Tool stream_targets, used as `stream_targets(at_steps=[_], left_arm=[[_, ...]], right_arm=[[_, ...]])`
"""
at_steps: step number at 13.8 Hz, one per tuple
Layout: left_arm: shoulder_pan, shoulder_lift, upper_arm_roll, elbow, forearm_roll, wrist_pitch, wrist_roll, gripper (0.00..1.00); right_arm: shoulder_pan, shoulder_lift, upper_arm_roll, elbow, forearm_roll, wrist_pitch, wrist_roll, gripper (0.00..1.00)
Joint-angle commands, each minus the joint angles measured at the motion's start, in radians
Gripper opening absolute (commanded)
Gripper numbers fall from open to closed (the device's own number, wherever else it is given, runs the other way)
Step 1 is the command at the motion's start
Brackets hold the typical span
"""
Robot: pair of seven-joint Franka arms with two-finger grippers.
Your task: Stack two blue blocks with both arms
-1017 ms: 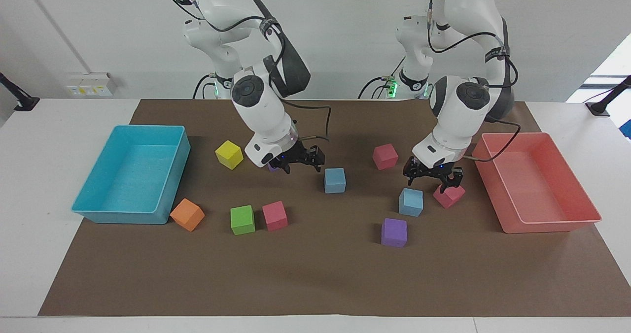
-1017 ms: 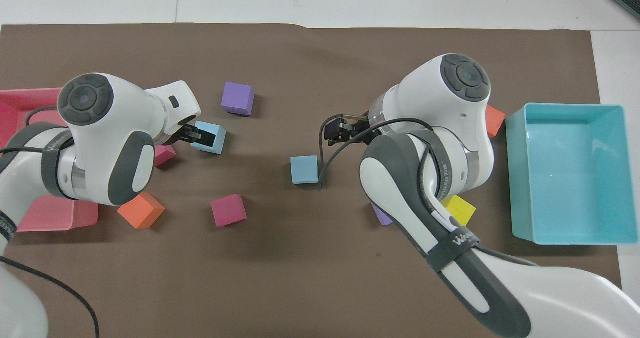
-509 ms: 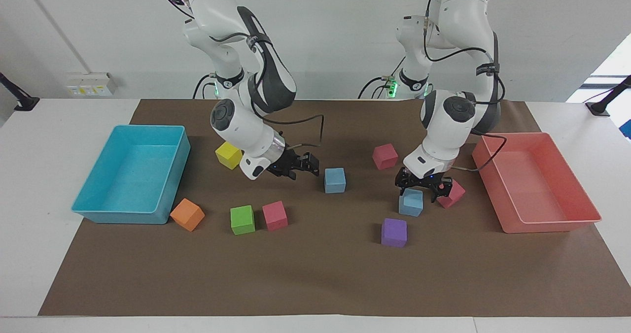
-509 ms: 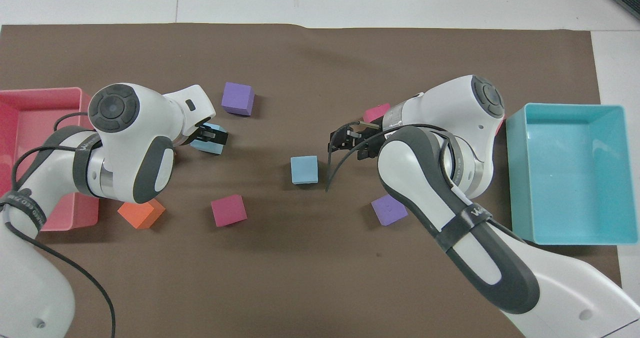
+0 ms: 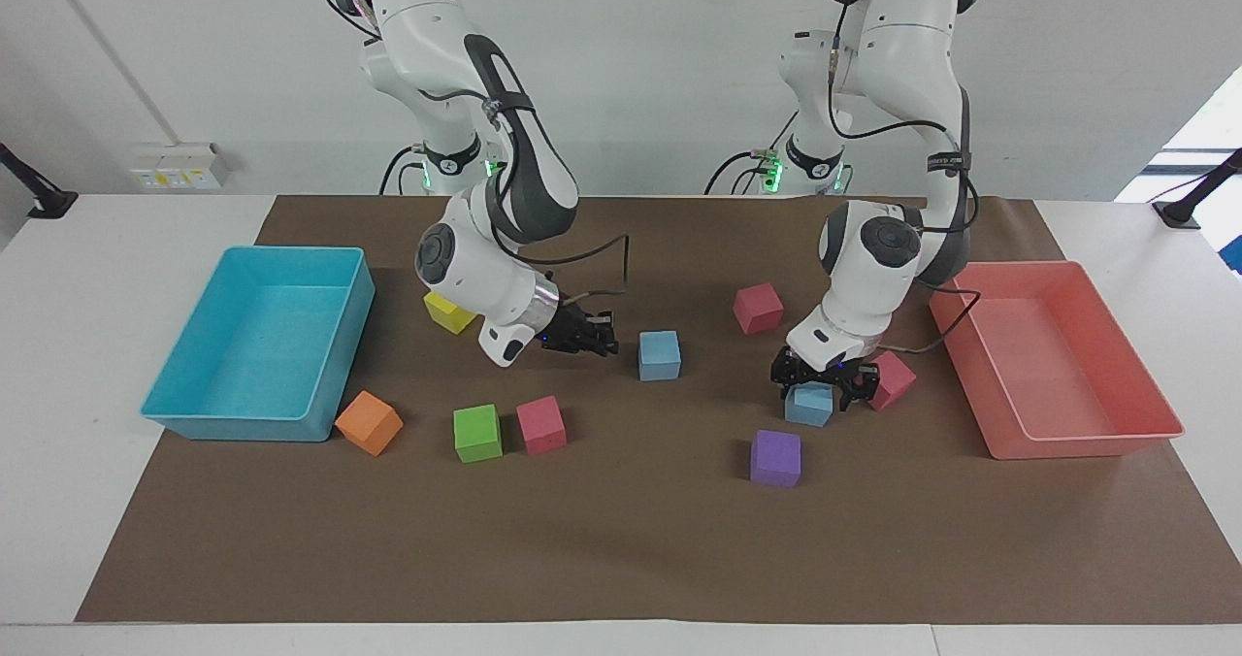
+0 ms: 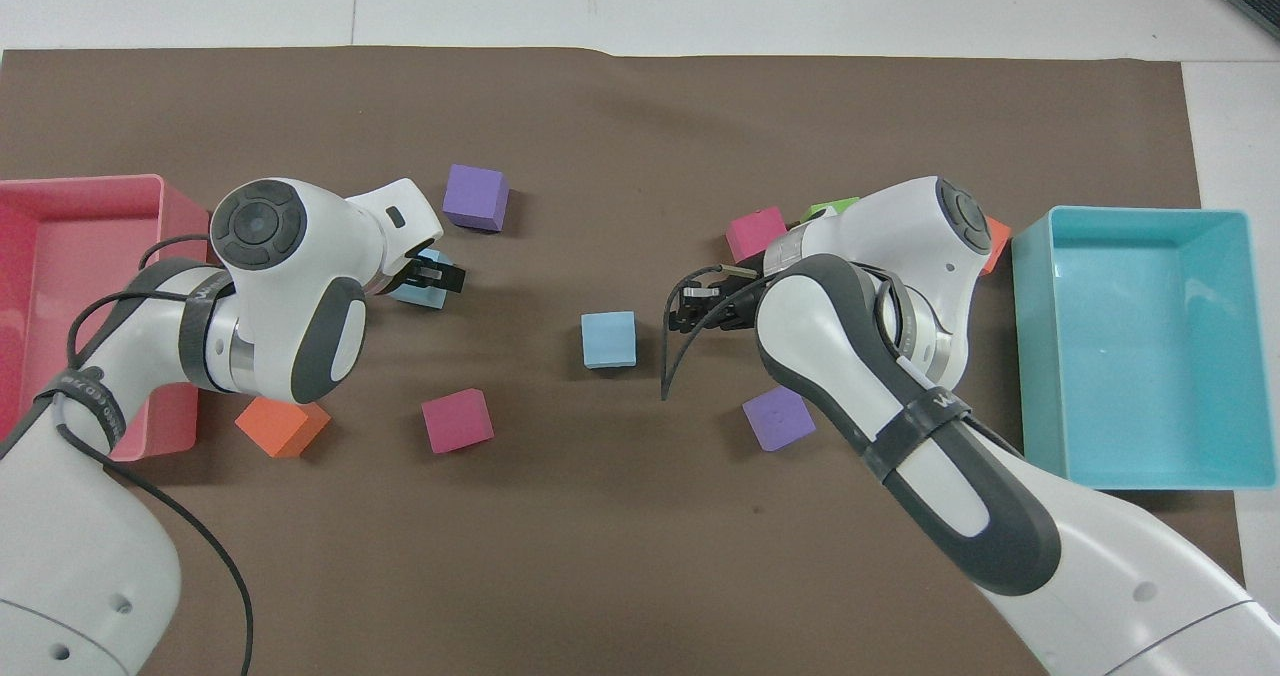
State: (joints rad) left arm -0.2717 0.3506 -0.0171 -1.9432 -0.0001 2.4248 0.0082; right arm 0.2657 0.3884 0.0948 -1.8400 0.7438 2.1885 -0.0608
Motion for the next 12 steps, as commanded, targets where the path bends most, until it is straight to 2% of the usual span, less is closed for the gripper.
stream_targets(at_steps=[1, 4, 7, 8, 12], left_arm=[[-0.018, -0.019, 0.016, -0.039, 0.009, 0.028, -0.021, 1.0], [-0.015, -0.021, 0.016, -0.042, 0.009, 0.028, -0.022, 1.0], [-0.014, -0.021, 0.016, -0.042, 0.009, 0.025, -0.022, 1.0], [-0.014, -0.021, 0.016, -0.042, 0.009, 0.023, -0.022, 0.97], [-0.015, -0.021, 0.016, -0.042, 0.009, 0.026, -0.022, 0.64]], right_arm=[[-0.031, 0.026, 0.011, -0.021, 0.106, 0.008, -0.179, 0.0], [-0.045, 0.058, 0.011, -0.031, 0.201, 0.005, -0.335, 0.0], [-0.043, 0.073, 0.011, -0.033, 0.278, 0.011, -0.375, 0.0], [-0.034, 0.073, 0.011, -0.035, 0.295, 0.019, -0.375, 0.0], [-0.026, 0.073, 0.011, -0.038, 0.304, 0.046, -0.375, 0.0]])
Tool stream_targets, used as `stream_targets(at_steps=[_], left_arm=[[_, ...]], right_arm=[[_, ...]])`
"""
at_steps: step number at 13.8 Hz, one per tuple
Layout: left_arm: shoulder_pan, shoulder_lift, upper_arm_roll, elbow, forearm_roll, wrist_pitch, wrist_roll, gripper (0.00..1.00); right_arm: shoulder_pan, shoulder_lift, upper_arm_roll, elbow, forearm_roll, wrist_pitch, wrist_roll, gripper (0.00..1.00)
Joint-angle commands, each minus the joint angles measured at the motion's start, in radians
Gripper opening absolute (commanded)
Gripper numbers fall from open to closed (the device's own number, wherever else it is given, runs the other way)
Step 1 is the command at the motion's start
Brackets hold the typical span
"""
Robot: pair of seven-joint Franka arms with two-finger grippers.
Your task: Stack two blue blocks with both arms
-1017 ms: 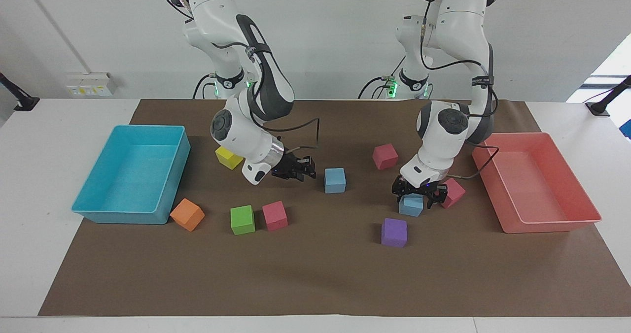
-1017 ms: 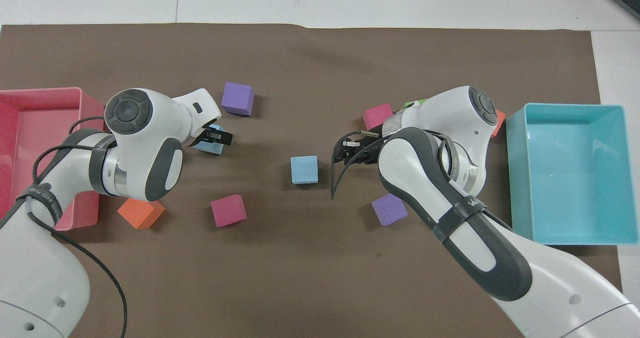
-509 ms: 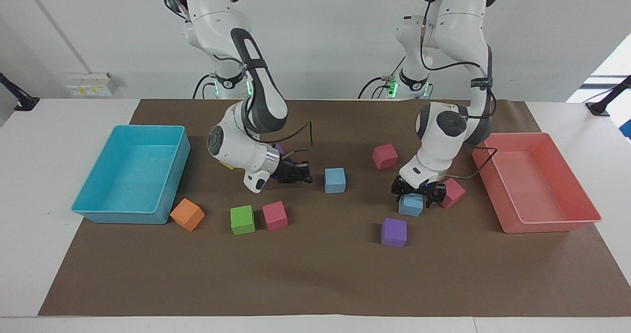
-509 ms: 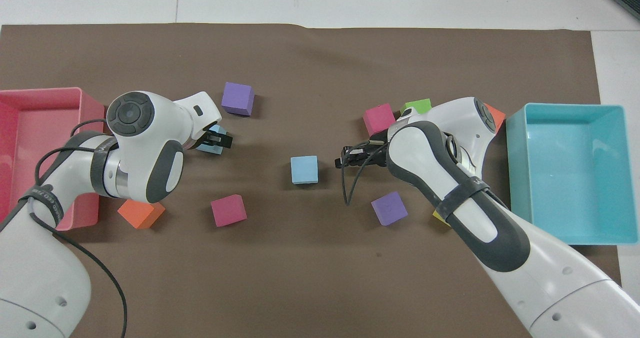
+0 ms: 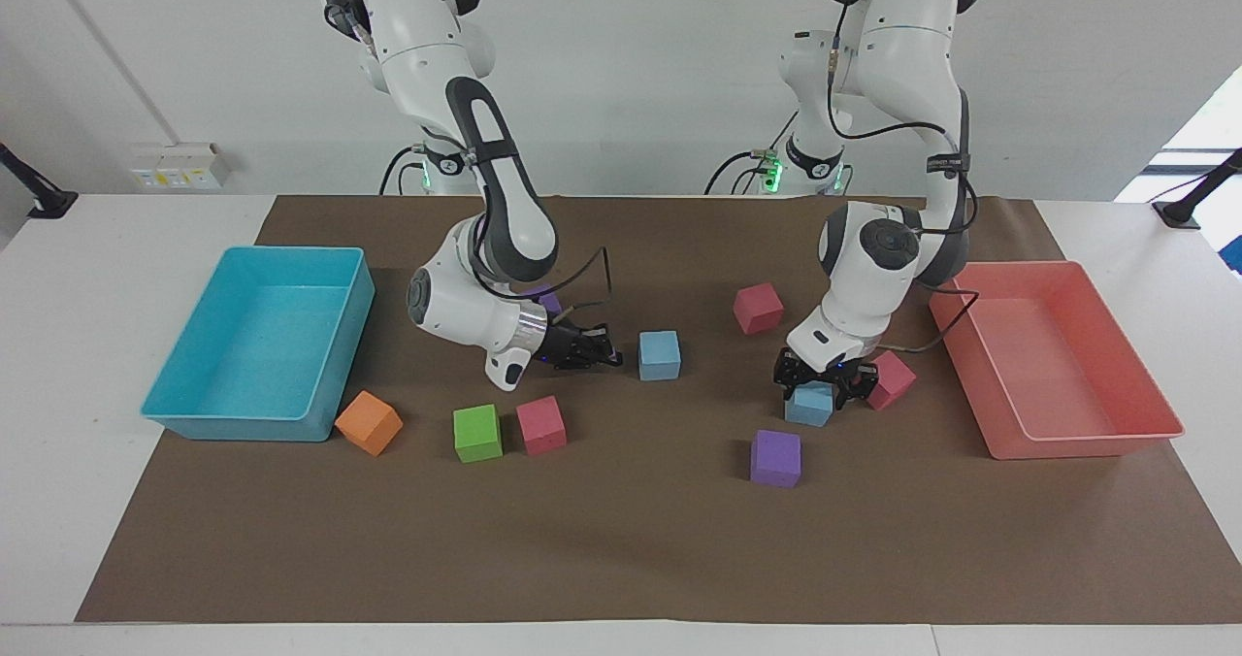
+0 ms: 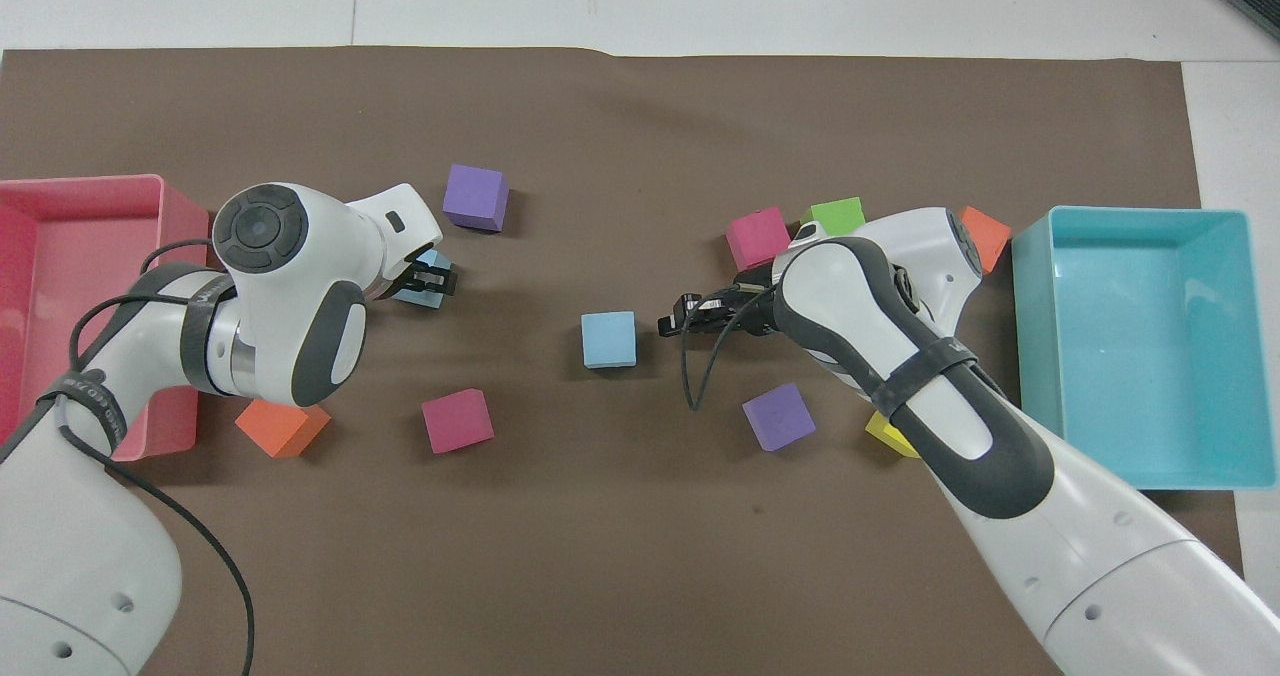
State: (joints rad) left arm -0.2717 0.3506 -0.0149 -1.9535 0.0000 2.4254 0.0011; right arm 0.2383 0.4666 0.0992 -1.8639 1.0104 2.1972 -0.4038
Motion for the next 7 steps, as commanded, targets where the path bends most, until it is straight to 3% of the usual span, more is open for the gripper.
stream_targets(at_steps=[1, 7], left_arm=[[-0.018, -0.021, 0.013, -0.03, 0.009, 0.024, -0.015, 0.57], [-0.053, -0.065, 0.013, -0.01, 0.009, -0.012, -0.151, 0.57]], right_arm=[[0.003, -0.006, 0.007, -0.021, 0.037, 0.048, -0.03, 0.0], [0.007, -0.006, 0.007, -0.026, 0.037, 0.049, -0.03, 0.0]])
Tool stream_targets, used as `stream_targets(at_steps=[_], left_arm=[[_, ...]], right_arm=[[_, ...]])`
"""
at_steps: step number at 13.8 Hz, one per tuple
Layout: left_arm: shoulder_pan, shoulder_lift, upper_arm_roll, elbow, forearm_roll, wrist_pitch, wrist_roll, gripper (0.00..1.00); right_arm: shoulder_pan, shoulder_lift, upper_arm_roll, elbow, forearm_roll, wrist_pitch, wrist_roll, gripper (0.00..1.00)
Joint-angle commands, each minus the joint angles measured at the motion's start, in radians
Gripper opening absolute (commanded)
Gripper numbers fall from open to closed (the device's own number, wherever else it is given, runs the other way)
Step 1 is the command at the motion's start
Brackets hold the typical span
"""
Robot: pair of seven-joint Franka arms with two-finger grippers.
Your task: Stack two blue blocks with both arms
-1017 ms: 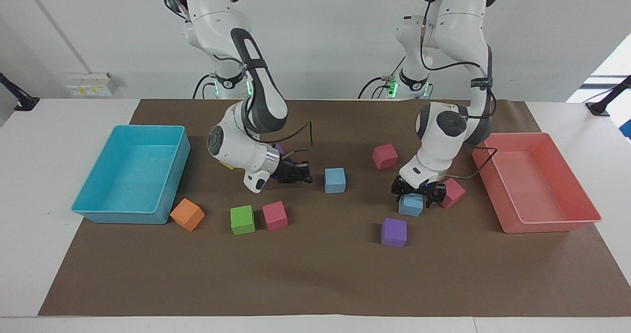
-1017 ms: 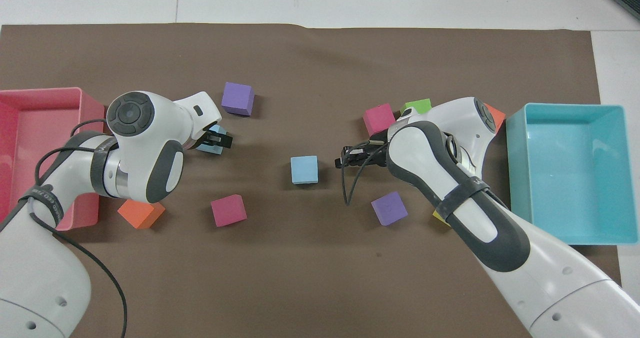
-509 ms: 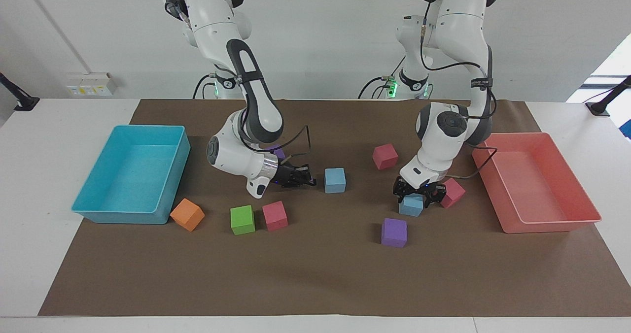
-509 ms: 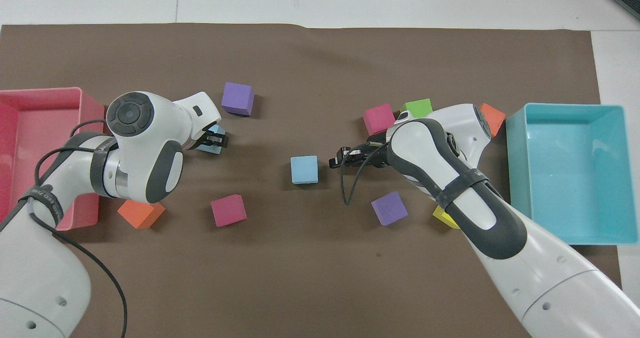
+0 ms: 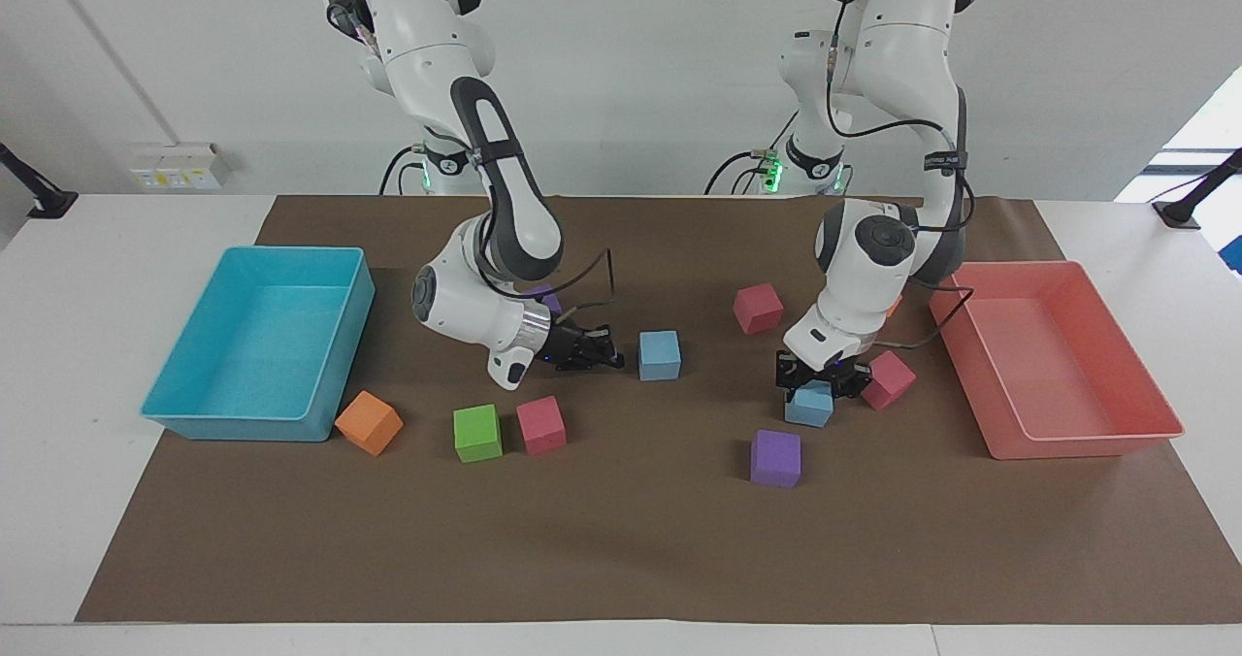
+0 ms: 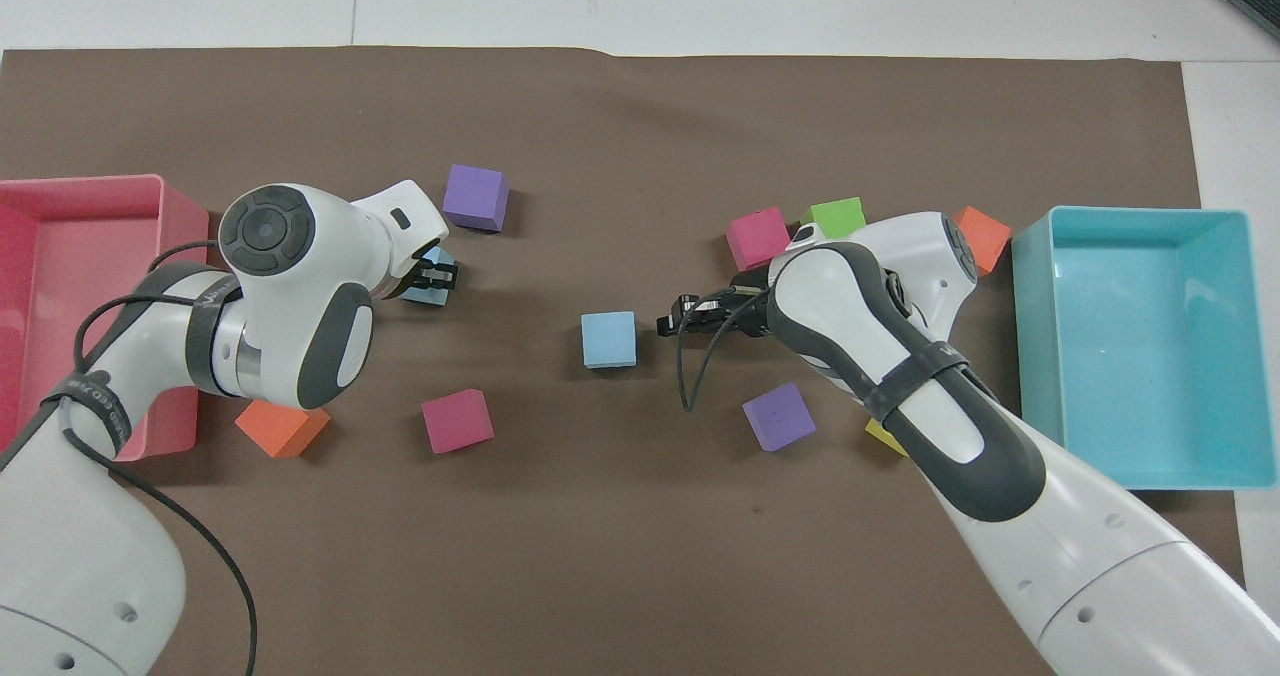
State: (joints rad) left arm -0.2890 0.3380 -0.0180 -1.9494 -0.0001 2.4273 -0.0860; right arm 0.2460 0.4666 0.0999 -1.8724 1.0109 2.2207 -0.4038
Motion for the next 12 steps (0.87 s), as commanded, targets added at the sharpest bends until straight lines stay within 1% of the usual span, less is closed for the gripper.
stream_targets(at_steps=[1, 2, 4, 5, 9, 12], left_arm=[[-0.038, -0.072, 0.016, -0.004, 0.009, -0.054, -0.089, 0.57], [-0.054, -0.086, 0.016, 0.022, 0.009, -0.11, -0.115, 0.57], [-0.099, -0.082, 0.016, 0.102, 0.015, -0.223, -0.202, 0.58], [-0.125, -0.079, 0.016, 0.125, 0.017, -0.241, -0.263, 0.58], [-0.232, -0.068, 0.016, 0.184, 0.018, -0.243, -0.53, 0.58], [-0.288, -0.065, 0.016, 0.204, 0.018, -0.243, -0.621, 0.58]], right_arm=[[-0.001, -0.006, 0.006, -0.017, 0.037, 0.025, -0.03, 0.0], [-0.001, -0.006, 0.006, -0.019, 0.037, 0.025, -0.03, 0.0], [-0.001, -0.006, 0.006, -0.02, 0.037, 0.027, -0.03, 0.0], [-0.001, -0.006, 0.006, -0.02, 0.037, 0.027, -0.03, 0.0], [-0.001, -0.006, 0.006, -0.02, 0.037, 0.027, -0.03, 0.0], [-0.001, -0.006, 0.006, -0.02, 0.037, 0.027, -0.03, 0.0]])
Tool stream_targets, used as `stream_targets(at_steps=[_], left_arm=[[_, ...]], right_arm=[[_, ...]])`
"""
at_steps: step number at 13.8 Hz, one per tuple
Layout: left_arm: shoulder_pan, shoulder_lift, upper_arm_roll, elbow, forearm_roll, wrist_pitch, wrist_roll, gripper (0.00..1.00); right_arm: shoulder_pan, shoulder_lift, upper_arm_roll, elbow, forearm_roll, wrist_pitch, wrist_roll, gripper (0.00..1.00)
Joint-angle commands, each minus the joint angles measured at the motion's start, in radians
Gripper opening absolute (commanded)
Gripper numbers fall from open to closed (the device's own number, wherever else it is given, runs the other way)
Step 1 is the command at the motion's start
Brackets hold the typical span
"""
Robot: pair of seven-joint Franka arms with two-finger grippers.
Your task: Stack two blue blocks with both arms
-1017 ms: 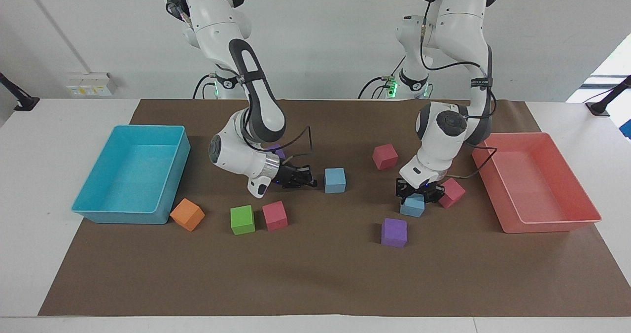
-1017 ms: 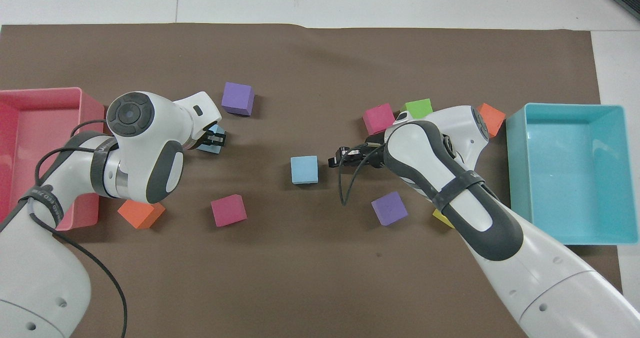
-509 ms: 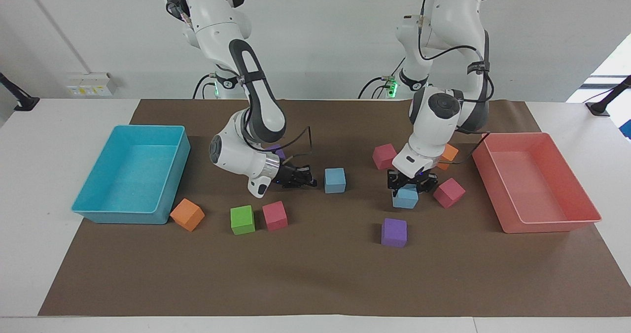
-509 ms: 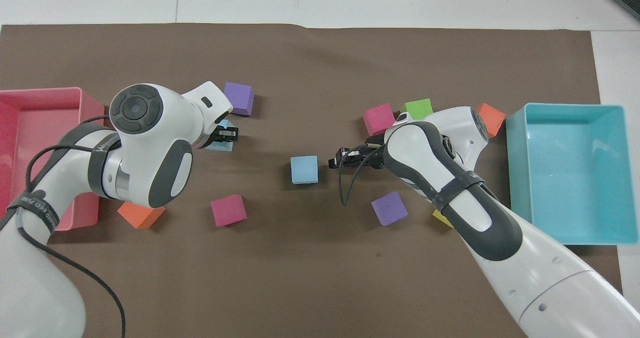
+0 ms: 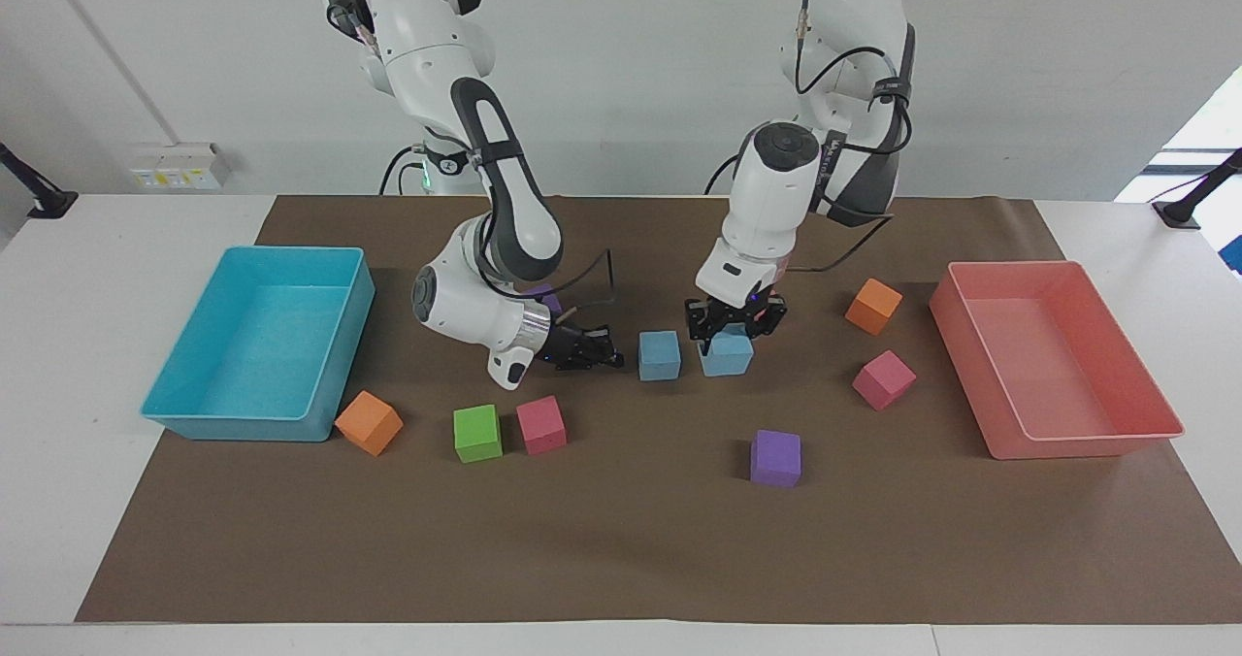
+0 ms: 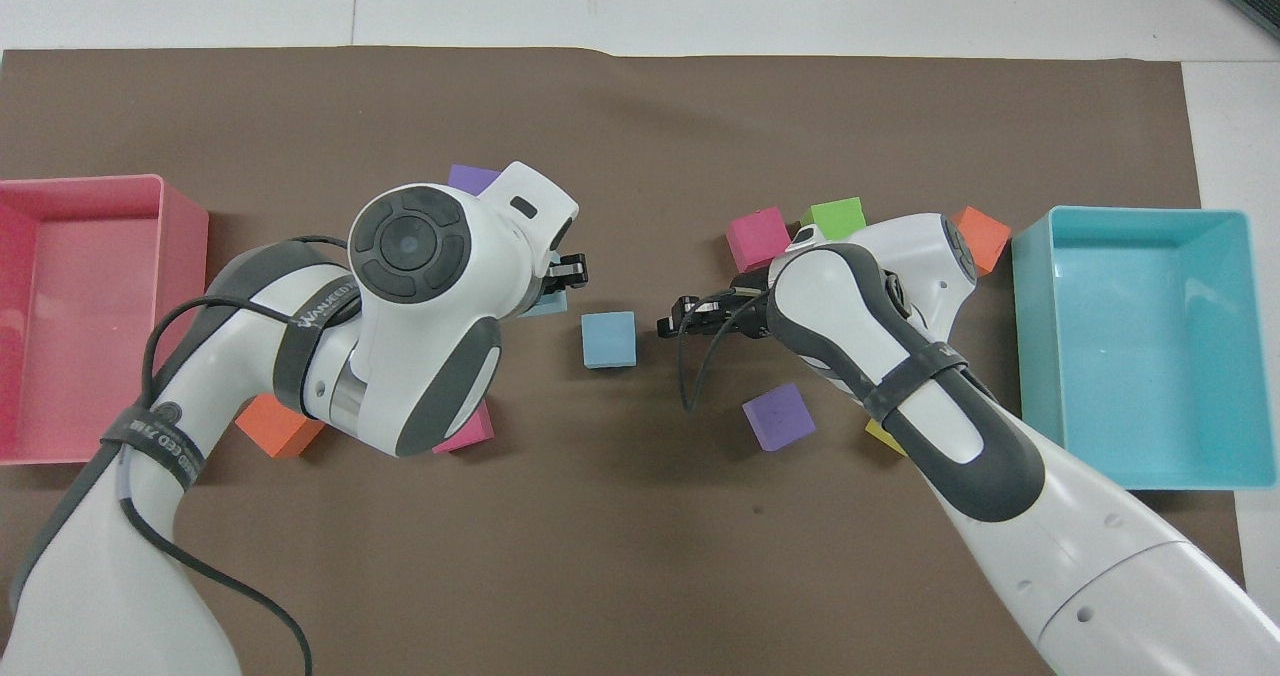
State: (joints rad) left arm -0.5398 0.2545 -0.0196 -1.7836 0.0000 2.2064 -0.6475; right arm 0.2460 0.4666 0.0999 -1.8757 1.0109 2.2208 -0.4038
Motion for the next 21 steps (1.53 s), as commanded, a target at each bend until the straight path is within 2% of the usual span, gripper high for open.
stream_targets(at_steps=[1, 3, 9, 21], left_arm=[[-0.069, 0.038, 0.018, 0.039, 0.02, -0.021, -0.092, 0.58], [-0.101, 0.055, 0.018, 0.053, 0.026, -0.014, -0.151, 0.58], [-0.126, 0.083, 0.018, 0.046, 0.029, 0.007, -0.167, 0.58], [-0.14, 0.08, 0.017, -0.013, 0.037, 0.036, -0.136, 0.58]], right_arm=[[-0.001, -0.008, 0.006, -0.019, 0.037, 0.025, -0.03, 0.0], [-0.001, -0.008, 0.006, -0.02, 0.037, 0.026, -0.03, 0.0], [-0.001, -0.008, 0.006, -0.02, 0.037, 0.026, -0.03, 0.0], [-0.001, -0.008, 0.006, -0.02, 0.037, 0.026, -0.03, 0.0]])
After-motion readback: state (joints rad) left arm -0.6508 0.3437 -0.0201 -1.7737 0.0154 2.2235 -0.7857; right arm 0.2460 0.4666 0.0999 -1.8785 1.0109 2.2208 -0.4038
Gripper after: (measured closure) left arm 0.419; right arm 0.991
